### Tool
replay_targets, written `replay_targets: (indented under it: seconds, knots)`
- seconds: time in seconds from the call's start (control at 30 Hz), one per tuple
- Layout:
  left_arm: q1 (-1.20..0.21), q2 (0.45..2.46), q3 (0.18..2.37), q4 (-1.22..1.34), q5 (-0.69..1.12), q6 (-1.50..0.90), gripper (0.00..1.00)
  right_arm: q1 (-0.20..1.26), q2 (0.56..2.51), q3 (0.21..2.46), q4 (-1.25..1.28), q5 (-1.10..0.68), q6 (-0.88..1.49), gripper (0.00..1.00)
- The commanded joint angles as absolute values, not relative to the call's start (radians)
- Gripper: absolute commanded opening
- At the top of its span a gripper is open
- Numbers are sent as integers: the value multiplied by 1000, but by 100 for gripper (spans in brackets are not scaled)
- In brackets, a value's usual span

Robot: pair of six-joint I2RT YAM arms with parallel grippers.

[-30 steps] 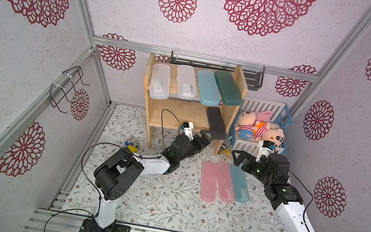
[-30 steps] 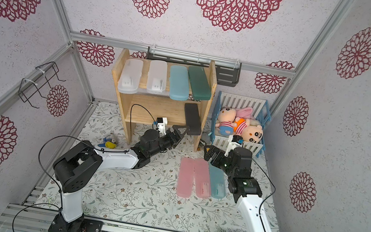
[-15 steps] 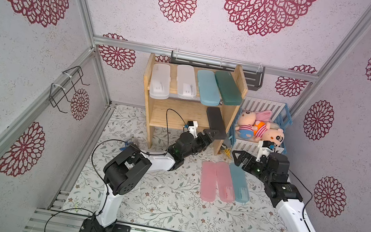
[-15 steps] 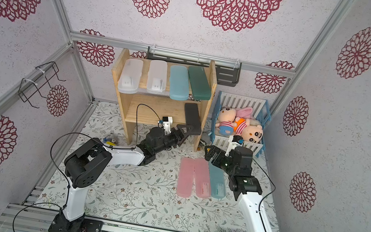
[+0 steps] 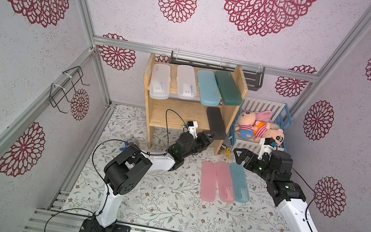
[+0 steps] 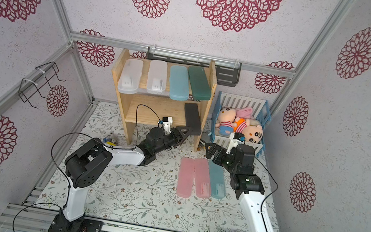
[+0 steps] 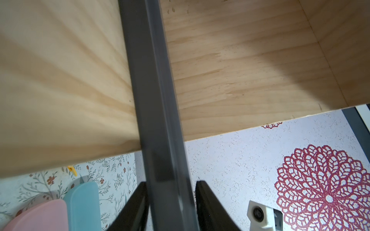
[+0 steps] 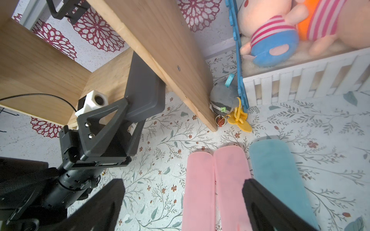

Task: Remove the pencil cases from the shelf
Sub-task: Pick up the pencil case from the shelf.

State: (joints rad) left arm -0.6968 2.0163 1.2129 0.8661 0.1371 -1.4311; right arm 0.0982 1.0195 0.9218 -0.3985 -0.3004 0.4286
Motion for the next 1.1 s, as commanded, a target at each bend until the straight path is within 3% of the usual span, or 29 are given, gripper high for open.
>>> replay_targets:
  seconds: [0.0, 0.17, 0.3, 0.47, 0.6, 0.77, 1.07]
  knots:
    - [-687, 2009, 1190, 904, 142, -1414, 14, 92, 1001, 963, -405, -279, 399, 99]
    - [-675, 1926, 1083, 929, 112, -1374, 0, 95, 979, 966, -390, -290, 416, 99]
    - [-659, 1832, 934, 923, 72, -1284, 0, 140, 932, 917, -309, -284, 487, 99]
    - [-662, 1646, 721, 891, 44, -1115, 0, 354, 930, 896, -261, -154, 536, 99]
    - [-698, 1450, 597, 720, -10, -985, 0, 492, 973, 893, -201, -85, 586, 99]
    - [-772, 1242, 495, 512, -126, -909, 0, 638, 1079, 937, -130, -19, 618, 99]
    - [-878, 1047, 347, 489, -231, -921, 0, 783, 1339, 1095, -89, 28, 628, 99]
